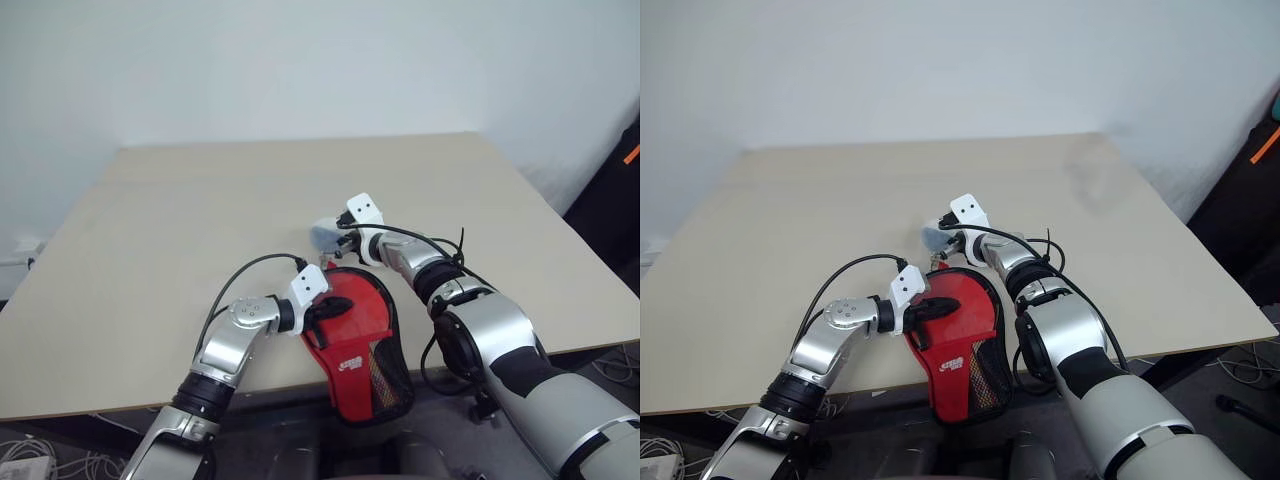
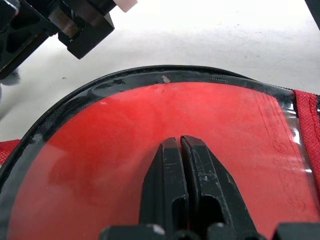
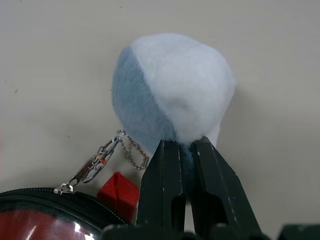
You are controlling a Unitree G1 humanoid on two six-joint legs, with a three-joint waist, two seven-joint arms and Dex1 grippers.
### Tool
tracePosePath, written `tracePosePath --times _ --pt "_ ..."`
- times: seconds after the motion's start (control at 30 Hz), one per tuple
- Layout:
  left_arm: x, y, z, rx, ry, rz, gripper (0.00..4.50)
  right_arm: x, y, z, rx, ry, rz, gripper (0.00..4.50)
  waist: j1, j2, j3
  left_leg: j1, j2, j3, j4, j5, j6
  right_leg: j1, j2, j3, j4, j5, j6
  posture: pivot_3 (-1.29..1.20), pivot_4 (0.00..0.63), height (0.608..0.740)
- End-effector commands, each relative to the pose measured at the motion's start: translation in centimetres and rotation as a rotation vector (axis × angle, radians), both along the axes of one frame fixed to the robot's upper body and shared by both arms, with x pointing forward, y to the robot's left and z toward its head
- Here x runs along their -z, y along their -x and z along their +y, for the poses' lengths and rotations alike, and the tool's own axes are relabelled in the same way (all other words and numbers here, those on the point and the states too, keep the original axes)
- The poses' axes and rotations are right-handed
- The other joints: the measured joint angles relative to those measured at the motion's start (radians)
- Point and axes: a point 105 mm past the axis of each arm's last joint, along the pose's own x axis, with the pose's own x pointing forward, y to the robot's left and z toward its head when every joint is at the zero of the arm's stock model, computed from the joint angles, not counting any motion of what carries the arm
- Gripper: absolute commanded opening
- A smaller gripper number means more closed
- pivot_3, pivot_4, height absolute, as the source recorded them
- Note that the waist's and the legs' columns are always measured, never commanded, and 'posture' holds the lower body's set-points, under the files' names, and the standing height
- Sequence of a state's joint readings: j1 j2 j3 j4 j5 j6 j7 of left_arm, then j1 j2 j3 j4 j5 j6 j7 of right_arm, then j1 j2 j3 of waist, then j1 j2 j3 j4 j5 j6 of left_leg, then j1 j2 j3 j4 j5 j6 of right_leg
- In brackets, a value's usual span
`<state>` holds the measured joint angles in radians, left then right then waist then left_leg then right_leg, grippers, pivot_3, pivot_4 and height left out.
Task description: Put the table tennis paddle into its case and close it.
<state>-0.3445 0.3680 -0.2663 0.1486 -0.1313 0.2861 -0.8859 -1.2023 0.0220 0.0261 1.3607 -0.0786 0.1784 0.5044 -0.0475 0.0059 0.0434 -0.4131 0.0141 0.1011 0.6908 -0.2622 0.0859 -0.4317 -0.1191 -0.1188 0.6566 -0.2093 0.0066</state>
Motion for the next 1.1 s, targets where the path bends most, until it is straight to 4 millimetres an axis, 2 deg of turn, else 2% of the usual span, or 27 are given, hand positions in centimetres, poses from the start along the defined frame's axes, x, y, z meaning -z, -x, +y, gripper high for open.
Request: tracePosePath --times 0.03,0.5,0.63,0.8,1.1 --pt "2.9 0.9 1.4 -0.026 -0.074 0.11 0.0 -2.2 -0.8 -0.1 -0.027 -0.002 -0.095 0.03 0.0 0.0 0.0 0.0 0.0 0.0 0.0 0.0 0.0 0.0 0.0 0.0 0.0 0.0 0.0 0.0 0.0 0.706" --pt "3.6 0.7 2.3 -0.017 -0.109 0.144 0.0 -3.2 -1.8 -3.6 0.01 0.012 -0.172 0.03 0.001 0.0 0.0 0.001 0.0 0.0 0.0 0.0 0.0 0.002 0.0 0.0 0.0 0.0 0.0 0.0 0.0 0.706" --pt "3.8 0.7 2.3 -0.006 -0.124 0.142 0.0 -3.9 -2.0 -3.9 0.028 -0.021 -0.183 0.03 0.001 0.001 0.0 0.002 0.0 0.0 0.0 0.0 0.0 0.002 0.0 0.0 0.0 0.0 0.0 0.0 0.0 0.706" --pt "4.1 0.8 2.2 0.002 -0.123 0.136 0.0 -4.3 -2.0 -4.8 0.036 -0.035 -0.194 0.03 0.003 0.001 -0.001 0.003 0.0 -0.001 0.0 0.0 0.0 0.003 0.0 0.0 0.0 0.0 0.0 0.0 0.0 0.706" --pt "4.9 1.3 2.1 0.01 -0.084 0.11 0.0 -4.4 -1.5 -7.7 0.054 -0.015 -0.202 0.03 0.004 0.005 -0.004 0.003 0.0 -0.001 0.0 0.0 0.0 0.004 -0.001 0.0 0.0 0.0 0.0 0.0 0.0 0.706"
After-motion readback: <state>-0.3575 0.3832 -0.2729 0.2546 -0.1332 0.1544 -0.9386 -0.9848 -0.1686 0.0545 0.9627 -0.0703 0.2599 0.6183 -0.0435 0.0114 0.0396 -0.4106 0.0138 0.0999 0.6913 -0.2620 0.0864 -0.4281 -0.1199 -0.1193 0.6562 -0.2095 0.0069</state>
